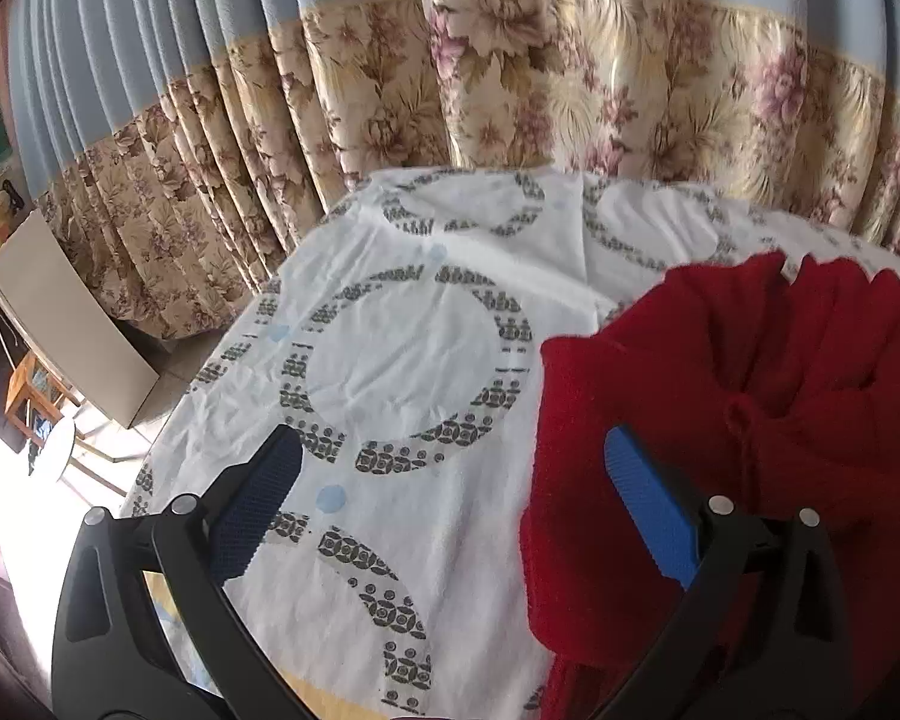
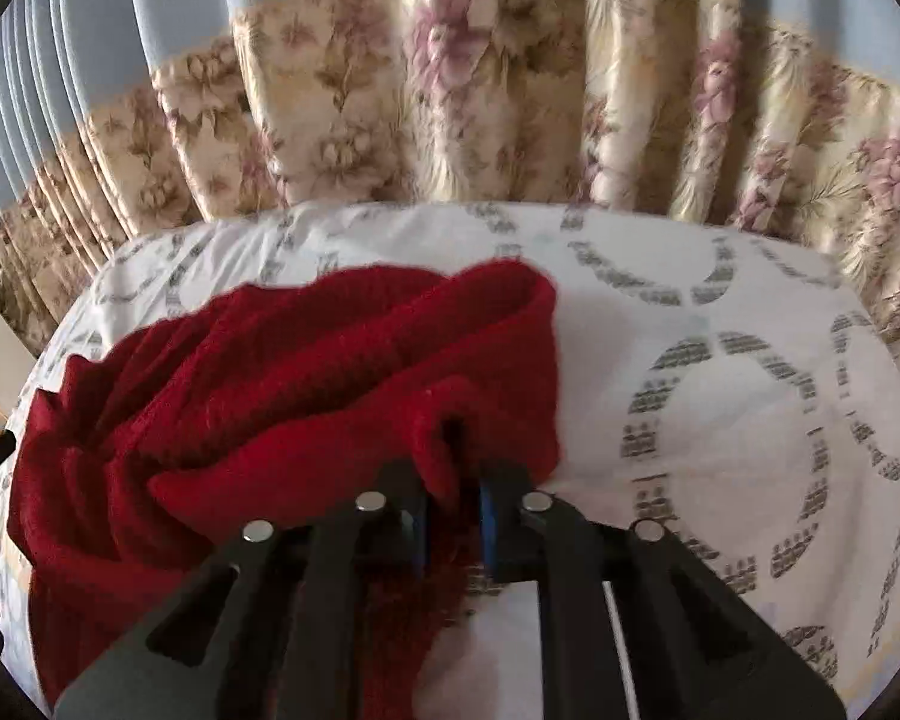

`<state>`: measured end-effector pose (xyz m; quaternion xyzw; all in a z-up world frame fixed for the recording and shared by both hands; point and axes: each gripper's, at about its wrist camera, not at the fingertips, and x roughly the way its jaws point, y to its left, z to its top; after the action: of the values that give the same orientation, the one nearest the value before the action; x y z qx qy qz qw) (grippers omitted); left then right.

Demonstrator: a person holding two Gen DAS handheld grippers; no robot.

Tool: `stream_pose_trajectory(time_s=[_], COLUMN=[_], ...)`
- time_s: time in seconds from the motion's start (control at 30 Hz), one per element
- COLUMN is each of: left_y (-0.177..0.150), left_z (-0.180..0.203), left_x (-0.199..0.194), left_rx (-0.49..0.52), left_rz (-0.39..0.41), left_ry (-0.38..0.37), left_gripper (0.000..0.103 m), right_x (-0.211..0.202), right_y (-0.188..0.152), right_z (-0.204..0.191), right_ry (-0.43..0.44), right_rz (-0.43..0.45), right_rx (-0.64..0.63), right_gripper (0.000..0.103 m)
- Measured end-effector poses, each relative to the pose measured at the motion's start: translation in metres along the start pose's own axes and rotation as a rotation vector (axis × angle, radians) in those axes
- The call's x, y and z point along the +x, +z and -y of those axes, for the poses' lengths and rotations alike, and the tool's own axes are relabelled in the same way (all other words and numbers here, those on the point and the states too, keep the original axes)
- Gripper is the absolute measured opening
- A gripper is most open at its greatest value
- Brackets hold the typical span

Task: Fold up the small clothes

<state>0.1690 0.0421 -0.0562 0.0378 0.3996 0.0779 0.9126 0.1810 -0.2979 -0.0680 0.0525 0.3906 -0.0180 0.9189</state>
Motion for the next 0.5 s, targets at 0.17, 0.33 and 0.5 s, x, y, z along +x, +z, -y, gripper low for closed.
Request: stream_pose_trajectory(time_s=[0.17, 0.33, 0.5], left_y=[0.000, 0.005, 0.006], left_z=[0.005, 0.019, 0.037], left_x=[0.014, 0.027, 0.033], left_rx=[0.007, 0.023, 0.025], left_rz=[-0.026, -0.058, -0.107], left_ry=[-0.032, -0.113, -0.252], left_gripper=[0.100, 0.100, 0.058], right_x=[-0.016, -0.029, -0.033], right_y=[-0.004, -0.001, 0.002], right_z=[0.009, 0.019, 0.029], right_ry=[-0.012, -0.012, -0.007], right_rz=[0.024, 0.050, 0.060], right_rx=[-0.023, -0.012, 0.003], right_gripper=[0.012, 0.011, 0.012])
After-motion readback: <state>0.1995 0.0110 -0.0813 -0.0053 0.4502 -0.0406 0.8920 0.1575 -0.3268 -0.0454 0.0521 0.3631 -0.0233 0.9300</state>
